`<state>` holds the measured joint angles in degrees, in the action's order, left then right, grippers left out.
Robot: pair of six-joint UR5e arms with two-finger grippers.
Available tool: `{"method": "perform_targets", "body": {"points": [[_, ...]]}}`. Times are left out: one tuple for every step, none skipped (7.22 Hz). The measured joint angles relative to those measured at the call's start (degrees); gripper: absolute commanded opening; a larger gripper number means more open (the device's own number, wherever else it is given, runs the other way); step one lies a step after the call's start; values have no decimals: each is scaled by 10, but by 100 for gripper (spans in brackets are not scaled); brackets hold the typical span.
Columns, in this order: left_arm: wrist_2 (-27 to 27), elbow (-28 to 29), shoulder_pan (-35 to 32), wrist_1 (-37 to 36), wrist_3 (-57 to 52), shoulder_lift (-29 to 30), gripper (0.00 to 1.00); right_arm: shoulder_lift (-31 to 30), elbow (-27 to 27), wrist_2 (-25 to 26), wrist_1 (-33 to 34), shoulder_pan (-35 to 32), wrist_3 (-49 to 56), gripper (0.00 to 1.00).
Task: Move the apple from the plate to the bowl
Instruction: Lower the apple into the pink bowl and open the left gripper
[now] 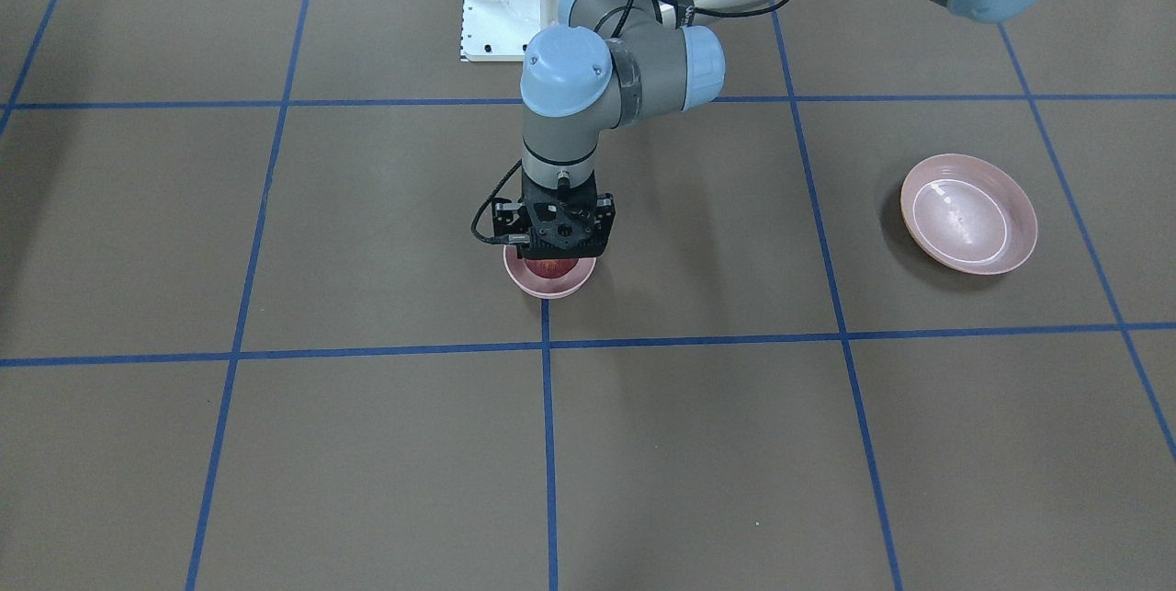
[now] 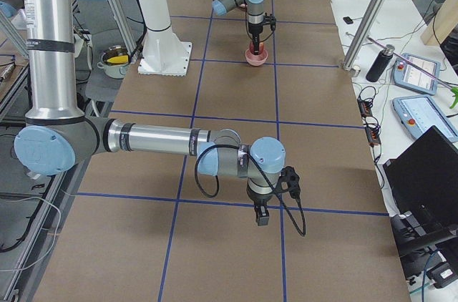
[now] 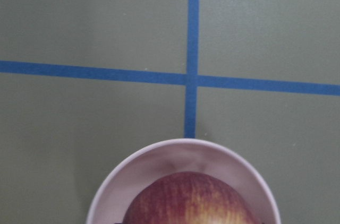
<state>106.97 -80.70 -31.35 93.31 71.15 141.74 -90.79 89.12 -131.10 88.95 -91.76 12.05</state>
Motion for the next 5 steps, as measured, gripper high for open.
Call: {"method": "perform_targets", "body": {"points": [[-1, -4, 1, -8, -1, -3, 10, 0, 0, 0, 0, 0, 0, 100], [-1, -3, 2, -10, 0, -3, 25, 0, 0, 0, 0, 0, 0, 100], [-1, -1, 3, -10, 2, -1, 53, 0, 0, 0, 0, 0, 0, 100], [-2, 1, 4, -7, 3, 0, 99, 0, 1, 0, 0, 0, 0, 100], [-2, 5, 4, 2, 2, 0, 99, 0, 1, 0, 0, 0, 0, 100]]}}
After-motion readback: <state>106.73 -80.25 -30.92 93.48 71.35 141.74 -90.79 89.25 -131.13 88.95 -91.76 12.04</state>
